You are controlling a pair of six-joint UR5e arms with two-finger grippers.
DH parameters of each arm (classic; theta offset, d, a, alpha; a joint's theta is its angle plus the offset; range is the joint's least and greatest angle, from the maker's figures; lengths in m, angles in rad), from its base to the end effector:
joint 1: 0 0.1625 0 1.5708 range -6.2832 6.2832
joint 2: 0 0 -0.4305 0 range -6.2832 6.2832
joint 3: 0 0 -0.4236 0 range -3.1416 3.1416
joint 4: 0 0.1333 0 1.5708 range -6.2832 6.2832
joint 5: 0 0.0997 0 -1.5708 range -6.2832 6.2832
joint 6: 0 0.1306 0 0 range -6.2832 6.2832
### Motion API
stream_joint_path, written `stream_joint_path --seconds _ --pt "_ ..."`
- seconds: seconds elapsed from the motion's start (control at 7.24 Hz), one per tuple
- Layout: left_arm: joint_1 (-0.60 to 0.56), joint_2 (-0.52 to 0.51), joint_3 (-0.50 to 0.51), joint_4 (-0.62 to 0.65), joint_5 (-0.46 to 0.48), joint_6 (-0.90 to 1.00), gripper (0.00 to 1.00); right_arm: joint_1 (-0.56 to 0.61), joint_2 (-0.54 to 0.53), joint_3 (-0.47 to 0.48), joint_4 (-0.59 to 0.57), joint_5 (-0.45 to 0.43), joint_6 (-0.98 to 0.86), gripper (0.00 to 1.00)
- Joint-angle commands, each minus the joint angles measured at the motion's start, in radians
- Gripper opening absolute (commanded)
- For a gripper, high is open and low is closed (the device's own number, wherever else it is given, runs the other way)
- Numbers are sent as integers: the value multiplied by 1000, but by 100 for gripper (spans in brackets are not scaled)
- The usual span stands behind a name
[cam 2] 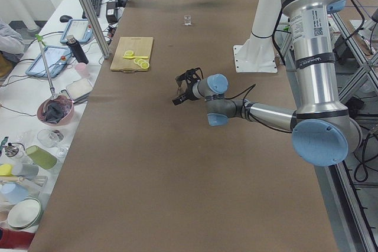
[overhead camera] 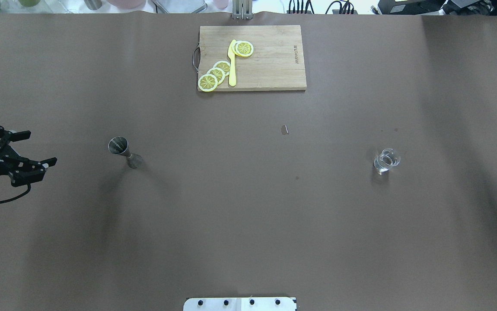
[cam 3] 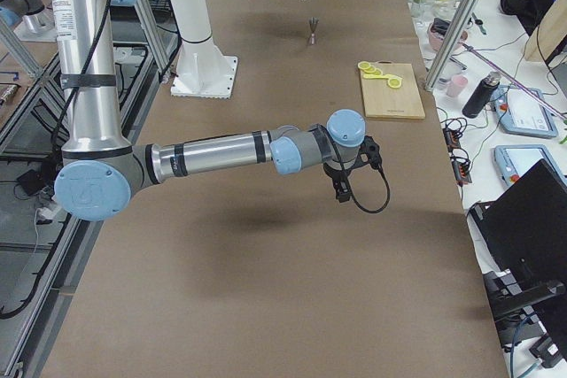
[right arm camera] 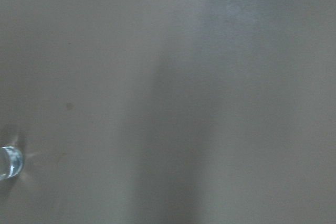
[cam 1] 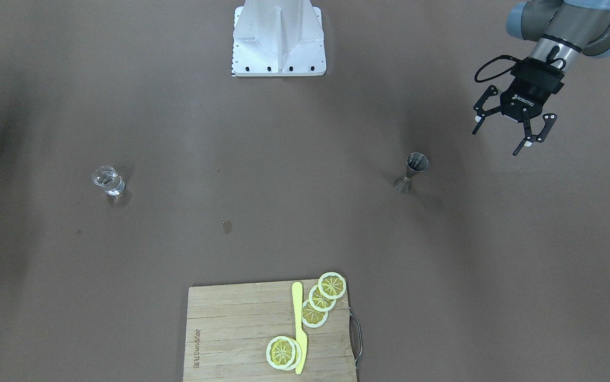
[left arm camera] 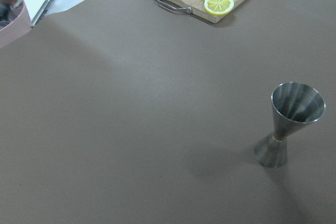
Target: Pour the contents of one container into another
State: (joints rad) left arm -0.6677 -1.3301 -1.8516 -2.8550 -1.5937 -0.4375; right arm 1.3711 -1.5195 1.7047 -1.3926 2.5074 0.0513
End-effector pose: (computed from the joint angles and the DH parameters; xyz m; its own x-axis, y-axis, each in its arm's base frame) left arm 0.2896 -0.3943 0.4988 0.6261 0.6596 -0.4159 0.0813 0.4753 0.8761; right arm -0.0834 -0.5536 0.5513 0.5328 -0.3507 0.7702 0.1583 0.9353 0.3164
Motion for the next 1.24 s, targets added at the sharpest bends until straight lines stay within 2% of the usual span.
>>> stream_joint_path --seconds 0.0,0.14,0.41,0.69,0.97,1.11 --pt "202 25 -8 -76 334 -6 99 -29 5 10 70 48 -1 100" --pt "279 34 -8 -78 454 -26 99 -36 5 16 78 48 2 100" --pt "371 32 -12 -98 668 -246 99 -85 -5 30 98 47 -13 100" --pt "550 31 -9 -93 989 -274 99 -134 -54 33 286 38 -59 100" --pt "670 26 -3 -77 1147 -306 99 -220 -135 24 551 -36 -62 100" --pt "672 16 -3 -76 1166 -308 99 -259 -151 12 655 -76 -64 100"
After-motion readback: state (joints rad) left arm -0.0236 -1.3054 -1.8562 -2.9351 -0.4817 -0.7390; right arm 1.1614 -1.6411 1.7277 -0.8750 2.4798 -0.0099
